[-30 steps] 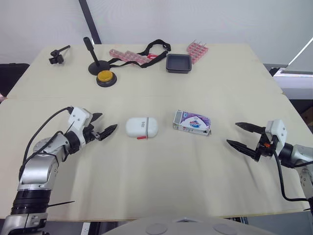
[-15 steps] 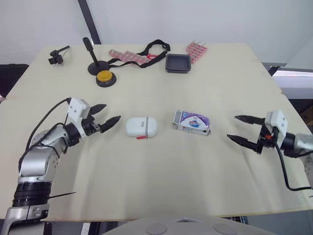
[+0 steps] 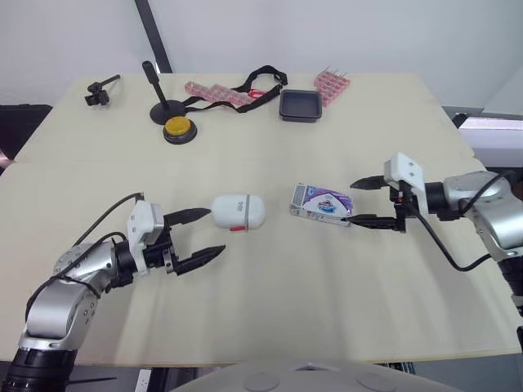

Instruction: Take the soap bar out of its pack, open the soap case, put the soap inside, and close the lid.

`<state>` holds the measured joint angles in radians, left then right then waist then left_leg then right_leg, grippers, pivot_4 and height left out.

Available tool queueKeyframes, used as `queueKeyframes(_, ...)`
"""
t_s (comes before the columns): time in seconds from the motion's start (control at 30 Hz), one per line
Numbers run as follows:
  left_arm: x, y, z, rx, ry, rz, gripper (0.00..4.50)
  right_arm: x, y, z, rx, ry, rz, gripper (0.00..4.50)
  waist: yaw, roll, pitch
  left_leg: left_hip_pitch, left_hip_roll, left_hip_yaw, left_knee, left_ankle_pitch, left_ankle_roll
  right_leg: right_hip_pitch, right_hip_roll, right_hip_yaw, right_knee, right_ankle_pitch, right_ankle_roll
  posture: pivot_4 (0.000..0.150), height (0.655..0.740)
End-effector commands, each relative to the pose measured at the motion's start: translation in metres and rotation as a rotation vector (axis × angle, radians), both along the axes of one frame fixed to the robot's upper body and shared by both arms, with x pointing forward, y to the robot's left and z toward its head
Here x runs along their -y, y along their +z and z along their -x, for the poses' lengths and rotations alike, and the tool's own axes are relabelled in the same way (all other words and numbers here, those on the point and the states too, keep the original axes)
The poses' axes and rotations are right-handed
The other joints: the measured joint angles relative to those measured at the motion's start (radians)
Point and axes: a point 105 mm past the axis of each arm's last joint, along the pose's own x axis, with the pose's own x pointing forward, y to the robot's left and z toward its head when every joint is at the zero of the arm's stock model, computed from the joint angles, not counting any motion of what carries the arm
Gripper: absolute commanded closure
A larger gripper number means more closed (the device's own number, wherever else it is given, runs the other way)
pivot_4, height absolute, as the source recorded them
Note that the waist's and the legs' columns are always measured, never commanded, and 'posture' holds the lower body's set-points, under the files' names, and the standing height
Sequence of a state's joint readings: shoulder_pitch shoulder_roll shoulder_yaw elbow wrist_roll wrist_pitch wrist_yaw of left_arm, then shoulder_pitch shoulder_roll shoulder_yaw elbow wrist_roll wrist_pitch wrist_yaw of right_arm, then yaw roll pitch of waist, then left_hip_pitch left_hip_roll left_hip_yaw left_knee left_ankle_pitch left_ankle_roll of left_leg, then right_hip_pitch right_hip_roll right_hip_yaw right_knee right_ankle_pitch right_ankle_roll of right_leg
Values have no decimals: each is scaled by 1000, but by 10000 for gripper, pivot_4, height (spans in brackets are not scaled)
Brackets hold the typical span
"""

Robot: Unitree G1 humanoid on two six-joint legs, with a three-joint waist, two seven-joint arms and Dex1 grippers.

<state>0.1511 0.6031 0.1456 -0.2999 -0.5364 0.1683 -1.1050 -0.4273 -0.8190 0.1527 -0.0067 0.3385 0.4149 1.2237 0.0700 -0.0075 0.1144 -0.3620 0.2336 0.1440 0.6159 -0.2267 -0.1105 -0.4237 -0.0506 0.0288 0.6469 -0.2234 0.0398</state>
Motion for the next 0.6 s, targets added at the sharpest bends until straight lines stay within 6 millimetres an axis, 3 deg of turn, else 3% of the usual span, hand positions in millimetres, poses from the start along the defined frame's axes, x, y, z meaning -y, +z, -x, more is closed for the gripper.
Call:
queueKeyframes(0.03, 7, 6, 7, 65, -36, -1, 370, -6, 3, -10, 26, -2, 32, 356, 1, 0, 0, 0, 0, 0, 0, 0, 0, 0, 0, 0, 0, 0, 0, 1500, 7291)
queueKeyframes(0.6, 21, 7, 15, 70, -54, 25, 370, -4, -20, -21, -19, -23, 78, 356, 1, 0, 0, -2, 0, 1, 1, 0, 0, -4, 2, 1, 4, 0, 0, 1500, 7291)
